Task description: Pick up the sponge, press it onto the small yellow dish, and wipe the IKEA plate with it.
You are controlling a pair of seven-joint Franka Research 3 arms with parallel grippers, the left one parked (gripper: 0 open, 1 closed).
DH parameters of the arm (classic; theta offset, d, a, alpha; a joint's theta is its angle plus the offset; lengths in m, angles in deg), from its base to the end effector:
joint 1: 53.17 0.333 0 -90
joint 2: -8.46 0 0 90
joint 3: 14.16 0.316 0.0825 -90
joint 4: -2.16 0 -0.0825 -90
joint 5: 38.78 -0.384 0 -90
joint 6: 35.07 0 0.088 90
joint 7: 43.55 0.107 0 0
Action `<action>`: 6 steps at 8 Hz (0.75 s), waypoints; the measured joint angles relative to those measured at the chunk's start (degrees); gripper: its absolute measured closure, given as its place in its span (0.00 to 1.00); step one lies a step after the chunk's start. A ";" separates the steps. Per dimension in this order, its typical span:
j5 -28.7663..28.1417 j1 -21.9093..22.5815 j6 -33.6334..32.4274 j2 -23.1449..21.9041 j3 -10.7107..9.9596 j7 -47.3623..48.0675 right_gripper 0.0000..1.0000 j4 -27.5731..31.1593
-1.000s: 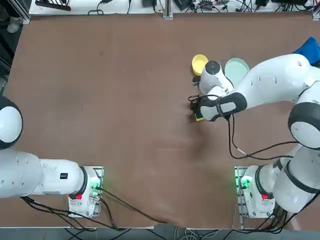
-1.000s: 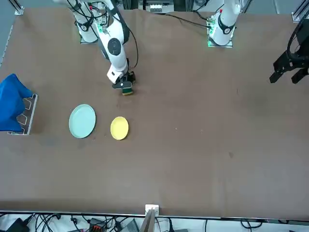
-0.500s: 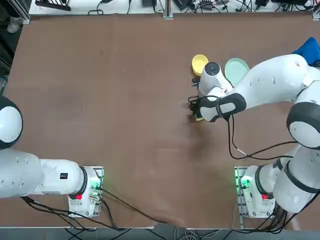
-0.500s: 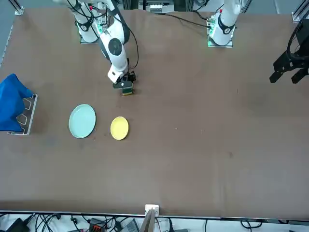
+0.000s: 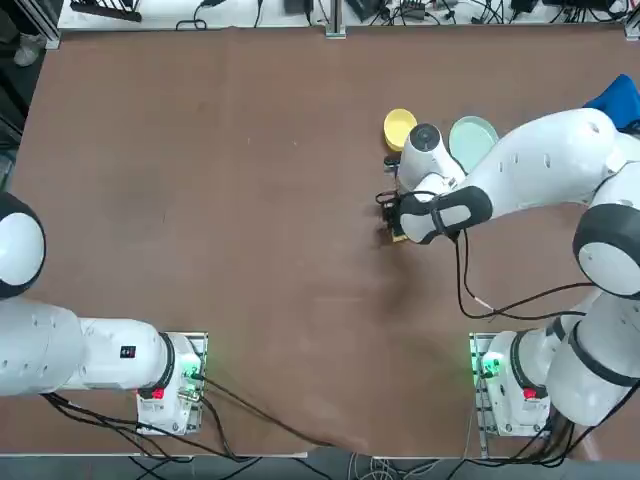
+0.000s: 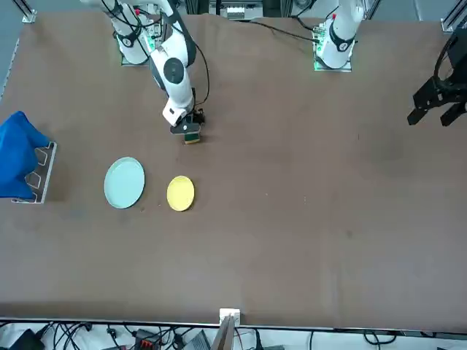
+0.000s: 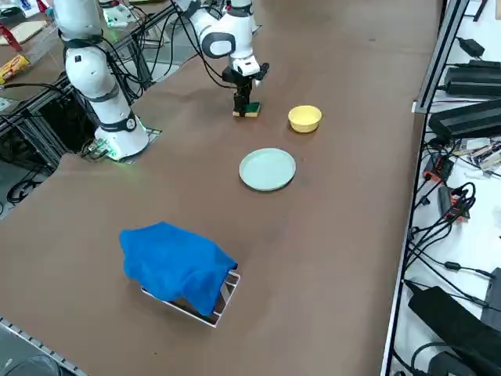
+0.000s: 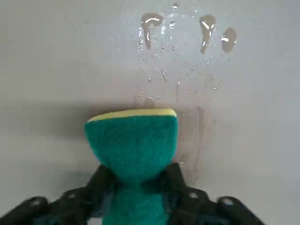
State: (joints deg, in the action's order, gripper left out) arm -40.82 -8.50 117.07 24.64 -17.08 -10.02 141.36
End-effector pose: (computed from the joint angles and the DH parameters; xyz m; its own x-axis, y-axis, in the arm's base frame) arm 0.3626 0.3208 0.1872 0.9926 0.1121 -0.0470 0.1136 -0.9931 0.0304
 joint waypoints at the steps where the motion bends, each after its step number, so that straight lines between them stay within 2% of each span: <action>1: 0.00 0.00 0.01 -0.02 -0.02 0.00 0.52 -0.04; 2: 0.00 -0.01 0.03 -0.12 -0.06 0.01 0.70 -0.19; 6: 0.00 -0.06 -0.94 -1.59 -0.26 0.01 0.79 -0.59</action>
State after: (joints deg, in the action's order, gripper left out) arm -40.82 -8.56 116.13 23.05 -17.34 -10.01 140.78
